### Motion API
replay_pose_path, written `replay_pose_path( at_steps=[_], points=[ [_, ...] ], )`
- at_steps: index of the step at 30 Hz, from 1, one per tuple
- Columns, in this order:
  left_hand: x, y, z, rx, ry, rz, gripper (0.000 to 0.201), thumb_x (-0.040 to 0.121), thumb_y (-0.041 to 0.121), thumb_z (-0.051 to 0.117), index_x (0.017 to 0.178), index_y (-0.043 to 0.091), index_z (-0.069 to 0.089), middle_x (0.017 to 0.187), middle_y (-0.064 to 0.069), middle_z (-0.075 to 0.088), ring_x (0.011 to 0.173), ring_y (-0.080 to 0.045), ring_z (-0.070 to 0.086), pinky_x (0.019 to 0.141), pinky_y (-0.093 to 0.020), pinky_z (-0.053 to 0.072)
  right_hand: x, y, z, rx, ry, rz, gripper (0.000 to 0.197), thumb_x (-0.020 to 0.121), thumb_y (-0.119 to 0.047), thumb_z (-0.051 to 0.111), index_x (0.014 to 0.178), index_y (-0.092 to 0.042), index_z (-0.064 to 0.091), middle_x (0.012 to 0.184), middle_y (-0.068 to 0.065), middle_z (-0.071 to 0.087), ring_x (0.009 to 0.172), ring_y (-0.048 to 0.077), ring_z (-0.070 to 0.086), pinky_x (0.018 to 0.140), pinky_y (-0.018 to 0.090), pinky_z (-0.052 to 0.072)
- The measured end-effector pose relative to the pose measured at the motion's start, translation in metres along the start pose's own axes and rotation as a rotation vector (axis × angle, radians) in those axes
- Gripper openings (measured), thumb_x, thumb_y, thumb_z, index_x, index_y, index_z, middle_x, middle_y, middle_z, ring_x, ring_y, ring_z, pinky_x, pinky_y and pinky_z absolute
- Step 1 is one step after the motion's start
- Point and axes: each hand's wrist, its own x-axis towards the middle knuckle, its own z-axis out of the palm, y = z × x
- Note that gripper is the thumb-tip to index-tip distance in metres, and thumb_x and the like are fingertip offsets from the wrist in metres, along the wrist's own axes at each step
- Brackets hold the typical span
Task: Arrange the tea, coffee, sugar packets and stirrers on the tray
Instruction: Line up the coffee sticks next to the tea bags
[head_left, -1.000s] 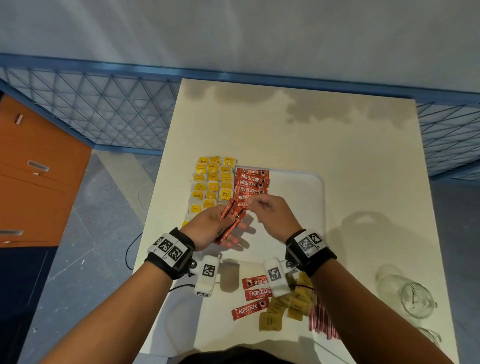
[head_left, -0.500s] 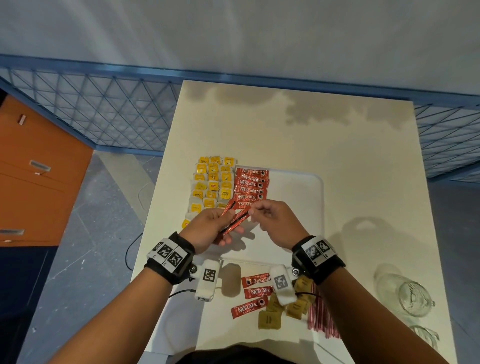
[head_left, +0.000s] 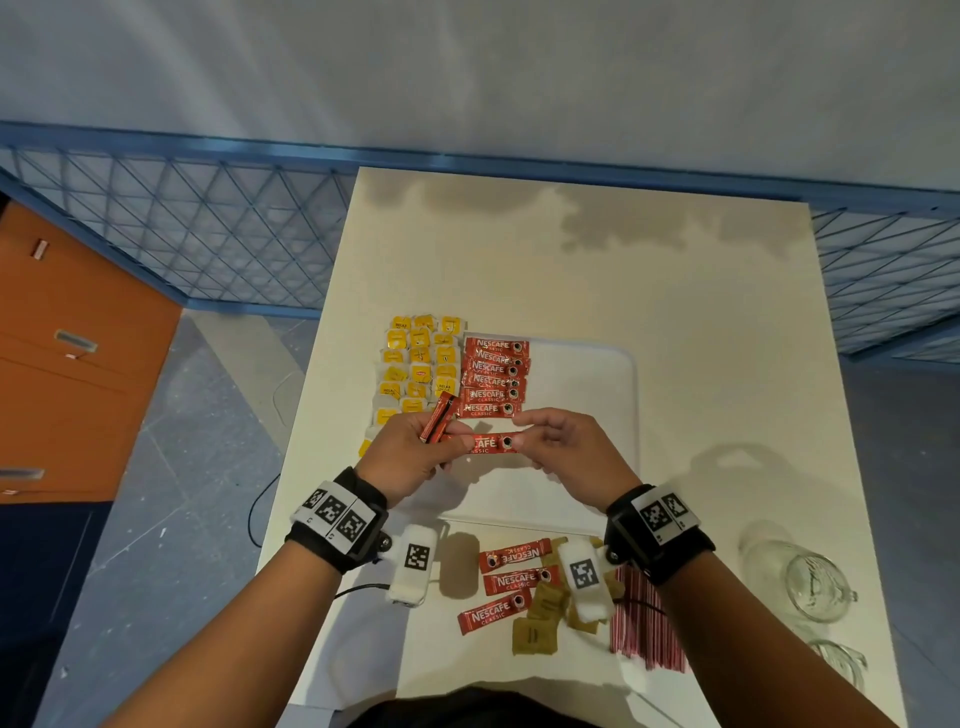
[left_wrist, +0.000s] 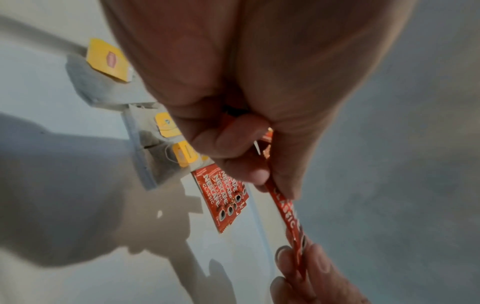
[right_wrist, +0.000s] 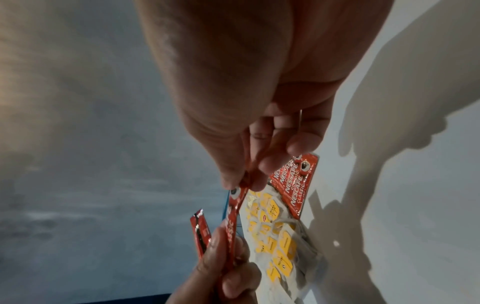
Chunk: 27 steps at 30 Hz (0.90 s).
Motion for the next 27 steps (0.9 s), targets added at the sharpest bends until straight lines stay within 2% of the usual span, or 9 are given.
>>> replay_pose_path(
  at_steps=[4,7,11,14,16,19,22,25,27],
  points=[
    [0.001,-0.002,0.009,0.044,0.04,0.05,0.006,0.087,0.009,0.076,0.092,0.006,0.077,0.06,0.006,0.068,0.051,-0.005,0.056,0.048,-0.015,0.042,0.003,0.01,0.007,-0.109,0.045,-0.008,0.011,0.092,-0.015,0.074,0.102,-0.012,0.078,0.078,-0.003,0.071,0.066,0.003,0.06,0.062,0.014,0.046],
    [0.002,-0.009,0.011,0.068,0.107,0.057,0.012,0.093,0.02,0.071,0.092,0.009,0.075,0.063,0.004,0.069,0.052,-0.008,0.058,0.049,-0.017,0.043,0.015,0.025,0.007,-0.166,0.135,0.032,0.009,0.093,-0.018,0.073,0.101,-0.015,0.077,0.088,0.0,0.074,0.075,0.01,0.064,0.068,0.02,0.05],
    [0.005,-0.02,0.006,0.055,0.135,-0.11,0.042,0.101,0.044,0.054,0.096,0.006,0.07,0.083,-0.008,0.071,0.058,-0.014,0.059,0.054,-0.027,0.043,0.032,0.046,0.004,-0.294,0.214,0.113,0.008,0.092,-0.029,0.071,0.097,-0.027,0.077,0.09,-0.01,0.076,0.084,0.01,0.069,0.086,0.039,0.059],
    [0.003,-0.026,0.003,-0.079,0.105,-0.237,0.05,0.103,0.051,0.045,0.1,0.008,0.071,0.078,-0.004,0.066,0.056,-0.015,0.054,0.049,-0.024,0.036,0.04,0.052,0.008,-0.395,0.24,0.135,0.012,0.094,-0.032,0.068,0.1,-0.029,0.077,0.092,-0.013,0.076,0.086,0.008,0.069,0.089,0.039,0.058],
    [-0.001,-0.028,0.003,-0.178,0.095,-0.302,0.048,0.103,0.047,0.044,0.101,0.009,0.073,0.075,-0.004,0.064,0.054,-0.017,0.053,0.046,-0.023,0.034,0.044,0.05,0.012,-0.452,0.255,0.12,0.014,0.094,-0.034,0.067,0.103,-0.029,0.077,0.096,-0.013,0.076,0.089,0.008,0.069,0.091,0.037,0.057],
    [-0.008,-0.029,0.003,-0.305,0.09,-0.358,0.042,0.104,0.03,0.04,0.106,0.003,0.073,0.072,-0.007,0.063,0.053,-0.019,0.052,0.045,-0.024,0.033,0.048,0.046,0.016,-0.493,0.27,0.086,0.013,0.093,-0.034,0.07,0.102,-0.028,0.077,0.098,-0.01,0.077,0.09,0.008,0.068,0.09,0.032,0.055],
    [-0.013,-0.033,0.004,-0.418,0.049,-0.381,0.042,0.101,0.02,0.036,0.112,0.0,0.071,0.072,-0.007,0.062,0.055,-0.019,0.052,0.043,-0.024,0.035,0.051,0.045,0.019,-0.502,0.284,0.067,0.011,0.091,-0.033,0.072,0.1,-0.028,0.076,0.092,-0.012,0.073,0.086,0.007,0.066,0.087,0.032,0.056],
    [-0.018,-0.034,0.005,-0.417,-0.002,-0.375,0.039,0.098,0.01,0.036,0.114,-0.001,0.07,0.071,-0.006,0.058,0.055,-0.018,0.05,0.043,-0.023,0.034,0.049,0.044,0.022,-0.475,0.294,0.09,0.017,0.091,-0.037,0.072,0.107,-0.029,0.069,0.087,-0.013,0.065,0.084,0.011,0.064,0.082,0.031,0.054],
    [-0.022,-0.034,0.006,-0.329,-0.022,-0.333,0.036,0.097,0.003,0.039,0.114,0.003,0.071,0.071,-0.005,0.055,0.056,-0.016,0.049,0.045,-0.022,0.034,0.044,0.04,0.021,-0.462,0.301,0.1,0.025,0.093,-0.043,0.068,0.113,-0.029,0.065,0.091,-0.011,0.064,0.088,0.013,0.063,0.083,0.031,0.052]
  ],
)
